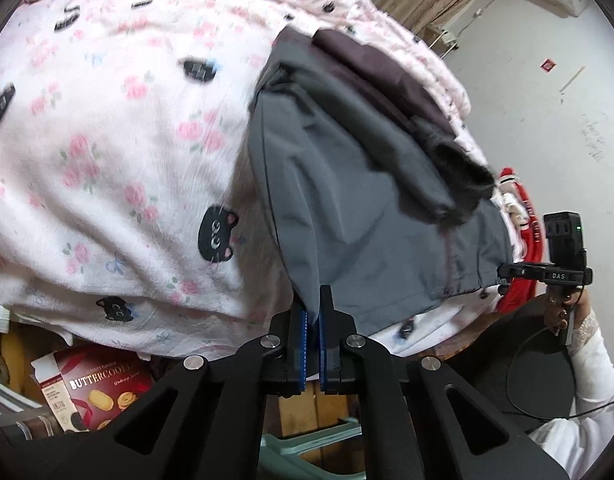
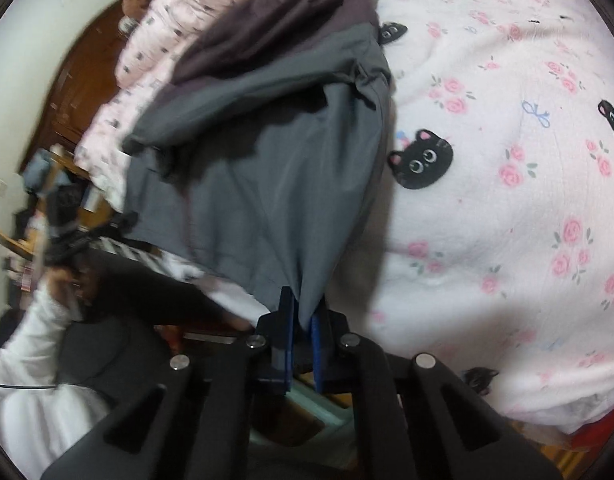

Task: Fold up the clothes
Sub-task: 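Grasp the folded jacket hem edge with the left tool while the right tool grasps beside it, then lift the hem with both tools and fold it over toward the hood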

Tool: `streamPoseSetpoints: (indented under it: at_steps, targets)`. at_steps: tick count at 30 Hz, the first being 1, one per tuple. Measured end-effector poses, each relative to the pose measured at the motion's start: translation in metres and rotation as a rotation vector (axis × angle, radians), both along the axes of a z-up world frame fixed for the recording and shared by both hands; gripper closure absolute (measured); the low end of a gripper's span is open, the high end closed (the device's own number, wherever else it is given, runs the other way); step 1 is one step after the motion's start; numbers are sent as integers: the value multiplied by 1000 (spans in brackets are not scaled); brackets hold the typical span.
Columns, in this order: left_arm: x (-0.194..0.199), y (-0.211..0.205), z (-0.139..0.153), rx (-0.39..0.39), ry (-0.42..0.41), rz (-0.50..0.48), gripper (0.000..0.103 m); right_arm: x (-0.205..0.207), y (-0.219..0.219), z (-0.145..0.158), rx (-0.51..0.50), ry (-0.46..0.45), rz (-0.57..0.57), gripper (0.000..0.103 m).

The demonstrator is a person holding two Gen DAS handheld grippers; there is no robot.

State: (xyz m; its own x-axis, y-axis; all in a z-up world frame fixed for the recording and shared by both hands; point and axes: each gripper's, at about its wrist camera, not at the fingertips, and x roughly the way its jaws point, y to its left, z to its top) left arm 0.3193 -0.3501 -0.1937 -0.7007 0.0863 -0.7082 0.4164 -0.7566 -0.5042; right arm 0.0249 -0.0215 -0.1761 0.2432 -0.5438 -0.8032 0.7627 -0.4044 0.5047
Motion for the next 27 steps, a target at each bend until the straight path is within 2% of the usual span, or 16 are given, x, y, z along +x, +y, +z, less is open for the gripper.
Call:
streamPoseSetpoints:
  at_steps: [5, 10, 17, 23, 27]
  targets:
    - [14, -6, 25, 23, 64, 12, 100, -18, 16, 16, -143, -176, -43, 96]
    - [14, -16, 52, 39, 128, 31, 101, -41, 17, 35, -275, -295, -76, 96]
    - [-3, -34, 78, 21, 160, 54, 101, -76, 5, 65, -401, -358, -119, 96]
    - [-34, -53, 93, -16, 142, 75, 101, -100, -21, 89, -428, -349, -133, 96]
    - [-53, -70, 97, -14, 122, 86, 101, -120, -38, 95, -423, -350, -155, 96]
